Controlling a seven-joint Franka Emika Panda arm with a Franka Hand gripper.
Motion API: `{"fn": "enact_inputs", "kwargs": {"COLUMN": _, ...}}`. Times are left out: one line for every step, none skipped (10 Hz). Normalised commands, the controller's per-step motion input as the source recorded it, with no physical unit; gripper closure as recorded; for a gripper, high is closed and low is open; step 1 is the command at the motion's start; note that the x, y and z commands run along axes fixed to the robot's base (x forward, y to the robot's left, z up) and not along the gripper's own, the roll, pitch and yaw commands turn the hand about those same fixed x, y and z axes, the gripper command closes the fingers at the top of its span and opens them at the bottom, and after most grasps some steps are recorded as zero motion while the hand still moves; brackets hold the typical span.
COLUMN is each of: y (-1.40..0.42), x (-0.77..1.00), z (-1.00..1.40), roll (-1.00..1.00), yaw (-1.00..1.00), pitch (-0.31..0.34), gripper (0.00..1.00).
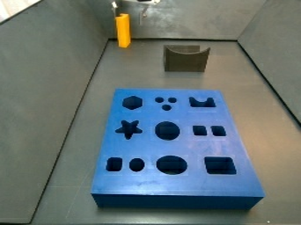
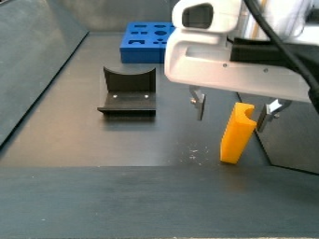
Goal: Pick up the arch object. Move up. Move to above the board. Insert the arch object.
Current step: Pick up the arch object.
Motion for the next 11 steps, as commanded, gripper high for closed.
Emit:
{"fn": "enact_inputs", "kwargs": {"y": 0.03, "x": -0.26, "z": -0.99, "roll": -0.1, "yaw": -0.02, "pitch": -0.05, "gripper": 0.0}}
{"fn": "enact_inputs", "kwargs": {"y": 0.0, "x": -0.18, "z": -0.92, "roll": -0.12, "yaw": 0.0, "pitch": -0.074, "gripper": 0.0}}
{"fn": "enact_inputs", "kwargs": {"y": 0.0, "x": -0.12, "z": -0.81, "roll": -0.13, "yaw": 0.0, "pitch": -0.14, "gripper": 0.0}}
{"fn": "enact_inputs", "kwargs": {"y": 0.07, "x": -0.24, "z": -0.41, "roll": -0.19, "yaw": 0.0, "pitch": -0.347, "gripper": 0.0}}
{"fn": "enact_inputs", "kwargs": {"y": 0.0, "x": 0.0, "z": 0.0, "roll": -0.03, "yaw": 0.0, "pitch": -0.02, "gripper": 0.0}}
{"fn": "enact_inputs", "kwargs": {"y": 0.0, "x": 0.0, "z": 0.0, "roll": 0.0, "yaw": 0.0, "pitch": 0.0, "gripper": 0.0}}
{"fn": "enact_inputs", "kwargs": {"y": 0.0, "x": 0.0, "z": 0.0, "roll": 0.0, "yaw": 0.0, "pitch": 0.0, "gripper": 1.0}}
{"fn": "enact_inputs", "kwargs": {"y": 0.0, "x": 0.0, "z": 0.0, "roll": 0.0, "yaw": 0.0, "pitch": 0.0, "gripper": 1.0}}
{"fn": "enact_inputs", "kwargs": {"y": 0.0, "x": 0.0, "z": 0.0, "roll": 0.0, "yaw": 0.0, "pitch": 0.0, "gripper": 1.0}}
{"fn": "enact_inputs", "kwargs": {"y": 0.0, "x": 0.0, "z": 0.0, "roll": 0.0, "yaw": 0.0, "pitch": 0.0, "gripper": 1.0}}
{"fn": "enact_inputs", "kwargs": {"y": 0.0, "x": 0.0, "z": 0.0, "roll": 0.0, "yaw": 0.0, "pitch": 0.0, "gripper": 1.0}}
